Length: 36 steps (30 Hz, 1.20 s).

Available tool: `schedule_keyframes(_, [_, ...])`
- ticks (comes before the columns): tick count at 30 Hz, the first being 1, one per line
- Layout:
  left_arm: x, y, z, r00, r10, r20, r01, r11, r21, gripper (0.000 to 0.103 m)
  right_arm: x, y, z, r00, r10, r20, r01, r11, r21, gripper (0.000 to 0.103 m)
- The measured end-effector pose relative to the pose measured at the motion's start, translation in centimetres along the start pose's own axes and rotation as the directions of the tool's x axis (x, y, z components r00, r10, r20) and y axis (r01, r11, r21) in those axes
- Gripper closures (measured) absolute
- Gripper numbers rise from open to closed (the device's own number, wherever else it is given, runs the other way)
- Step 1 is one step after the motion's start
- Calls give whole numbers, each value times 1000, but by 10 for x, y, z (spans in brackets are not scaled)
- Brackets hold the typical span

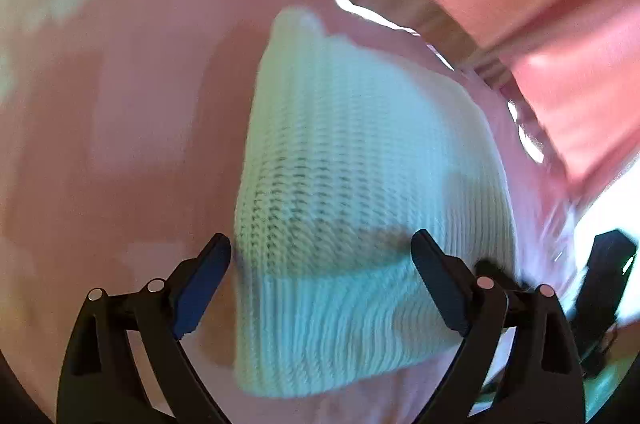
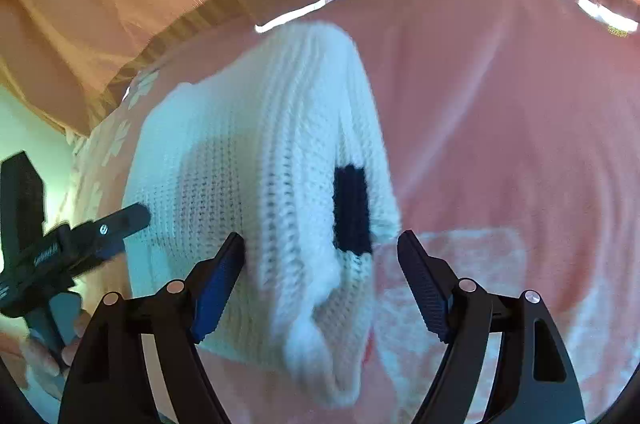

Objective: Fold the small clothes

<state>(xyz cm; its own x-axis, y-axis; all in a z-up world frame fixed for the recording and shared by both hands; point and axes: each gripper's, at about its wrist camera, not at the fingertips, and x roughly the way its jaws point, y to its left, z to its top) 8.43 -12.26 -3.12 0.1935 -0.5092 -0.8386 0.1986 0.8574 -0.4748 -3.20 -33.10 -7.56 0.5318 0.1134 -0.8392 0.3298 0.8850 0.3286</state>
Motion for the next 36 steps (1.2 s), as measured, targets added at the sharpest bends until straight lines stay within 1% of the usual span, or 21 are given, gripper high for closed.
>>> schedule_keyframes(2, [12,8,4,998,-46,-30,44,997,-65,14,12,-5,0,1000,12,-22,-12,1000,26,26])
schedule_keyframes(4, [19,12,6,997,-75,-31,71,993,-98,10,22,-11,-2,999,39,-35,-37,998,59,21])
schedule_keyframes(7, [23,14,8,996,-87,-29,84,993,-88,8,29,-20,-3,993,107,-41,-102,989,108,16])
schedule_keyframes(10, [25,10,9,996,-90,-29,88,994,-68,8,30,-20,-1,992,126,-31,-122,987,104,15])
schedule_keyframes(11, [26,9,9,995,-92,-29,90,994,-59,8,31,-20,-1,991,129,-27,-125,986,106,19])
schedule_keyframes(12, [26,8,11,995,-93,-31,91,994,-53,13,31,-18,-1,990,139,-24,-136,985,104,22])
schedule_keyframes(14, [23,7,13,994,-103,-28,101,994,-43,27,30,-18,2,985,173,-23,-170,980,105,53])
schedule_keyframes(15, [21,5,15,994,-106,-28,105,994,-39,37,28,-19,4,980,200,-19,-196,973,118,62])
schedule_keyframes(16, [16,3,16,993,-114,-22,114,993,-28,50,23,-16,4,978,208,-7,-206,972,112,64])
schedule_keyframes(17, [11,0,17,992,-125,-20,124,992,-15,54,16,-14,5,980,200,7,-200,976,89,68])
schedule_keyframes(18, [6,-4,17,990,-137,-21,137,991,-5,58,8,-10,6,981,193,29,-194,979,63,69])
schedule_keyframes(21, [-17,-13,15,976,-215,-26,215,976,20,60,-31,3,7,970,220,106,-221,975,1,70])
schedule_keyframes(24, [-30,-22,6,963,-266,-44,269,961,70,58,-47,-5,-1,974,193,119,-194,981,-8,69])
schedule_keyframes(27, [-7,-26,-7,972,-211,-100,221,970,100,53,-29,-20,-12,991,122,48,-124,992,38,64])
schedule_keyframes(28, [6,-23,-12,977,-171,-124,183,979,88,47,-22,-21,-13,995,101,21,-102,994,37,63])
schedule_keyframes(29, [16,-20,-16,981,-145,-132,155,985,72,42,-13,-23,-16,997,69,-16,-69,997,31,57])
schedule_keyframes(30, [21,-17,-18,982,-135,-133,144,988,60,30,-10,-27,-17,998,63,-24,-62,997,35,50])
schedule_keyframes(31, [25,-14,-20,983,-135,-128,141,989,40,24,-6,-30,-18,997,74,-30,-72,996,51,48])
schedule_keyframes(33, [28,-12,-18,977,-167,-129,170,985,16,16,0,-35,-17,995,91,-47,-87,994,73,33])
schedule_keyframes(35, [31,-13,-16,974,-184,-134,186,983,-4,12,9,-40,-14,991,122,-58,-115,986,122,32])
schedule_keyframes(36, [32,-14,-16,973,-188,-132,189,982,-4,13,14,-43,-13,986,158,-59,-148,977,155,35])
